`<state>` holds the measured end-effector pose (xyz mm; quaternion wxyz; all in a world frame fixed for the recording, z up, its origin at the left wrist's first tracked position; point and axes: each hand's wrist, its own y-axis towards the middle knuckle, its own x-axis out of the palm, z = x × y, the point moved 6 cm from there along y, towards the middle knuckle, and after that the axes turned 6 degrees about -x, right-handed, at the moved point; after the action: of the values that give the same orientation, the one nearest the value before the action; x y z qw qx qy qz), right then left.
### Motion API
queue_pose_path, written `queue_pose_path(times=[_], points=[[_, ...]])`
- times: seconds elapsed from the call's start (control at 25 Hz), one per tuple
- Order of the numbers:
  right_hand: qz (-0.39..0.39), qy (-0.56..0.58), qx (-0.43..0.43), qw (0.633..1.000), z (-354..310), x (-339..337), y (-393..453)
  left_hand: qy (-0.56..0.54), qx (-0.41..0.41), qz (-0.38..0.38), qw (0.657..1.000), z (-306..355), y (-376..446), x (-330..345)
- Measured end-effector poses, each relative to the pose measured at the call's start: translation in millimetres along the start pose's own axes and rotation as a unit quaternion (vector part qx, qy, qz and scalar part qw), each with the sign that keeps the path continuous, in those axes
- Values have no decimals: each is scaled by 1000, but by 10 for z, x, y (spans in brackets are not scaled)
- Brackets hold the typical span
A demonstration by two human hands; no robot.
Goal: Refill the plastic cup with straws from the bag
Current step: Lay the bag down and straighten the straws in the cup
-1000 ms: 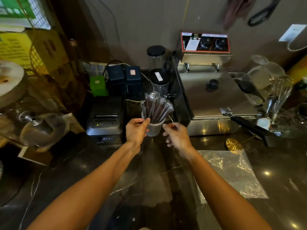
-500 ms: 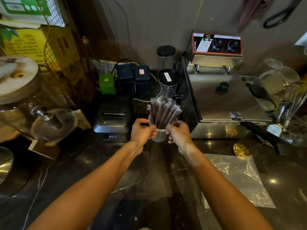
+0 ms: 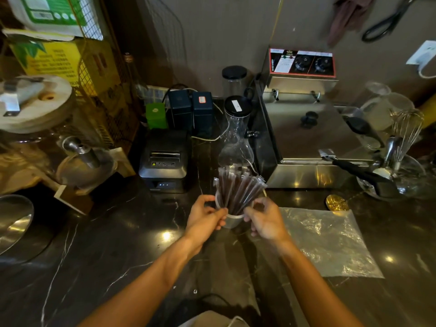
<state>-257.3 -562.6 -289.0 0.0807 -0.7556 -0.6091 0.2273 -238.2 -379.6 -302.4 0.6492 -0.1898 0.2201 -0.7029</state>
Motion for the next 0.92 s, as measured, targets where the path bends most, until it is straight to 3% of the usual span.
queue_pose_path(times=[0.12, 0.28, 0.48, 0.6, 0.72, 0.92], points=[[-10, -1, -8, 1000, 26, -10, -75, 125, 44, 36, 991, 47, -2, -96], [14, -62, -120, 991, -173, -67, -47, 215, 126, 34, 968, 323, 3, -102], [-27, -100, -187, 977, -404, -32, 106, 378, 216, 22, 900, 654, 145, -4], [-49, -101, -211, 971, -488, -2, 239, 407, 235, -9, 883, 785, 229, 102], [-70, -127, -234, 961, -532, 10, 343, 392, 233, -44, 889, 829, 304, 153], [-173, -171, -212, 946, -803, -66, 381, 401, 246, -140, 871, 1063, 241, 150]])
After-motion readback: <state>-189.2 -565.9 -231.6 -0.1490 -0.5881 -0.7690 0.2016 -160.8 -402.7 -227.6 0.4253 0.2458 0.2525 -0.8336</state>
